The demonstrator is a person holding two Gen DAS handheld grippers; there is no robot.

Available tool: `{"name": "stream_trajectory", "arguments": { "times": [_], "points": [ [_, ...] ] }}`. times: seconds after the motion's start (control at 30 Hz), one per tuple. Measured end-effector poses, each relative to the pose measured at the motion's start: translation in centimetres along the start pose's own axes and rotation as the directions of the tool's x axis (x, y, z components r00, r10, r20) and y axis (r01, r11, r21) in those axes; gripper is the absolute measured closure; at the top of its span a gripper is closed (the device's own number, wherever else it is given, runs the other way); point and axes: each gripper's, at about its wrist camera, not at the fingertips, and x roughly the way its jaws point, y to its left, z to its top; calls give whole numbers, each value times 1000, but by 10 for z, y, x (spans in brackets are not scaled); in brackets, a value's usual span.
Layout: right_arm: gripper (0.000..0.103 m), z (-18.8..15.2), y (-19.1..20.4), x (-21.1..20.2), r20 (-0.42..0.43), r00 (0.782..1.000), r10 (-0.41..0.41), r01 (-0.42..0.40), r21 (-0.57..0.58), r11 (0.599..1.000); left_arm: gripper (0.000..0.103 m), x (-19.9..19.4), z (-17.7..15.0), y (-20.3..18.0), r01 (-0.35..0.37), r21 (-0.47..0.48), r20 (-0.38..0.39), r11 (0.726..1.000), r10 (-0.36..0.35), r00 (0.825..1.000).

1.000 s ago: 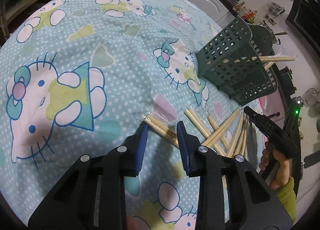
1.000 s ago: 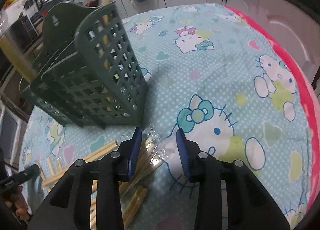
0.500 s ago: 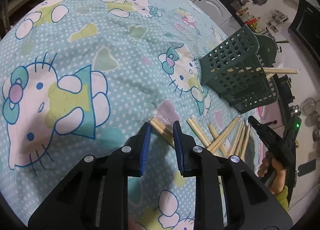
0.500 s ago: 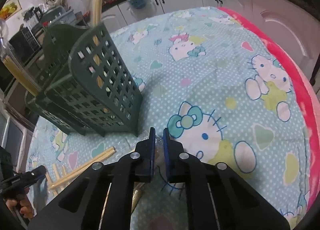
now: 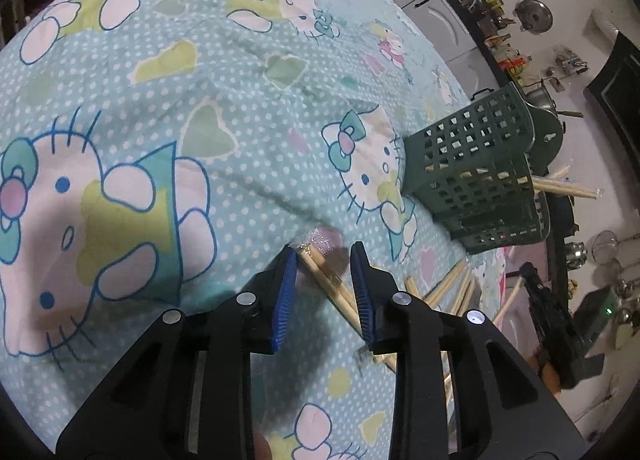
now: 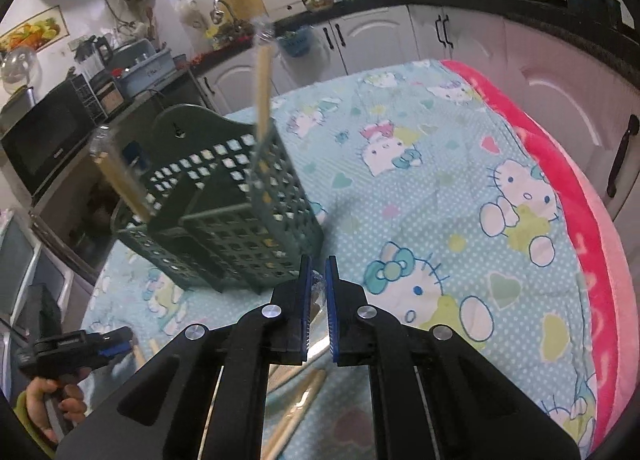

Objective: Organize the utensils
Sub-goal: 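Lift the chopstick with the left tool and carry it over the caddy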

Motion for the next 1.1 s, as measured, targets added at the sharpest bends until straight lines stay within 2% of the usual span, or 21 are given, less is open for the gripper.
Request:
{"name": "stream_trajectory", "arguments": {
  "times": [0.1, 0.13, 0.3, 0.5, 0.6, 0.87, 1.1],
  "points": [
    [96, 1, 8, -7, 16, 1000, 12, -12, -10, 1000, 85, 2, 2, -5, -31, 19, 5, 999, 31, 1000],
    [96, 2, 11, -10, 20, 1000, 21, -21, -13, 1000, 91, 2, 2, -6, -46, 29, 9, 999, 46, 999],
    [96, 4, 23, -20, 42, 999, 35, -33, -39, 999, 94, 3, 7, -4, -45, 47, 17, 998, 44, 999],
    [97, 4, 33, -31, 59, 997, 53, -49, -56, 997, 96, -6, 12, 4, 20, 28, 38, 999, -21, 999],
    [97, 4, 39, -38, 71, 995, 64, -59, -68, 996, 97, -25, 15, 2, 39, 51, 90, 998, -43, 995],
    [97, 6, 61, -59, 101, 988, 113, -102, -105, 989, 99, -80, 17, -21, 38, 168, 249, 985, -80, 965],
    [97, 3, 79, -75, 117, 981, 156, -140, -137, 981, 100, -111, 7, -40, 28, 244, 330, 969, -110, 938]
  ]
}}
